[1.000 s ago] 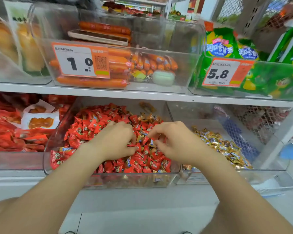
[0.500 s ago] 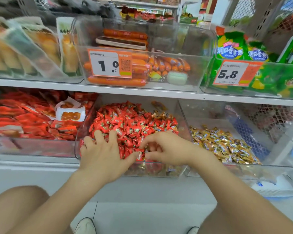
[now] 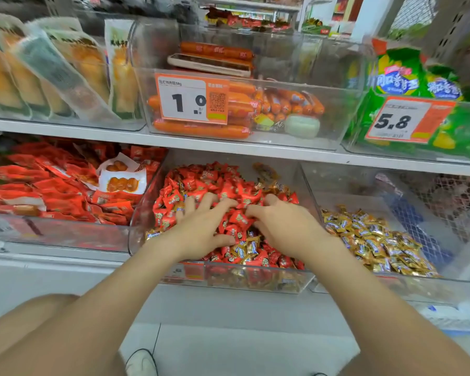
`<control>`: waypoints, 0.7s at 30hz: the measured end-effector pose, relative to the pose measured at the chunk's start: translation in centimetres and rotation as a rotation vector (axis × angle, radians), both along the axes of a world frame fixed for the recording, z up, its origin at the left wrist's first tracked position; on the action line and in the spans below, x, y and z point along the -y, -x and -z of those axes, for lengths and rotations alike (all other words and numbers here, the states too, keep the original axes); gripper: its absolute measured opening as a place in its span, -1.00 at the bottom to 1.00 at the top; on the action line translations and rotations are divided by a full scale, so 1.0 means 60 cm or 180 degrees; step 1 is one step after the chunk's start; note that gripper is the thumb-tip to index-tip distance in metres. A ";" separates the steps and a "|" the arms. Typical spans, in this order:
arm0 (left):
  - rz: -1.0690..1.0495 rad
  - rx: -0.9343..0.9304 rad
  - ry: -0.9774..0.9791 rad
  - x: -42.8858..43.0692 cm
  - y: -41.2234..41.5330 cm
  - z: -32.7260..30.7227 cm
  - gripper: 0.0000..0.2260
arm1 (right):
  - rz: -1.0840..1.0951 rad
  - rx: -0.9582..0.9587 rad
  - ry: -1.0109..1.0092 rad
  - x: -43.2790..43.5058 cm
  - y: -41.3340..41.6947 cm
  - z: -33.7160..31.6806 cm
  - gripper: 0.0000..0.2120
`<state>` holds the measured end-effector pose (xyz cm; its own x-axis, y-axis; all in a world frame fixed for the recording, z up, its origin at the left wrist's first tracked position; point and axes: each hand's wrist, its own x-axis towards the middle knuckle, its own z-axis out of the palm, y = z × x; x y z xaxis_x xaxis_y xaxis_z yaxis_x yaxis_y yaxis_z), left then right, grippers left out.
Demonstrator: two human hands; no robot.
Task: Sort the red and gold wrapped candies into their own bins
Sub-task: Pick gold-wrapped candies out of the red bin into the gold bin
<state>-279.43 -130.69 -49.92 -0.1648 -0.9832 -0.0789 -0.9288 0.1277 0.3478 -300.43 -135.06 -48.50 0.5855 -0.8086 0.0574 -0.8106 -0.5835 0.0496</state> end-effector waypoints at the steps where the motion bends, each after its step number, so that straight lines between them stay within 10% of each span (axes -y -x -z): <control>1: 0.0213 -0.0072 0.0124 0.006 0.000 0.001 -0.34 | 0.0097 -0.0066 -0.0013 0.000 0.010 -0.007 -0.64; 7: 0.0564 -0.0582 0.0196 -0.016 -0.038 -0.023 -0.37 | 0.0360 -0.0129 -0.0329 -0.031 0.034 -0.047 -0.59; 12: 0.0012 -0.0124 0.0605 -0.054 -0.068 -0.038 -0.61 | -0.0713 0.1463 -0.0413 -0.033 -0.018 -0.027 -0.75; 21: -0.0745 0.0328 -0.0639 -0.057 -0.054 -0.051 -0.37 | -0.0701 0.0028 -0.0175 0.002 -0.036 -0.016 -0.65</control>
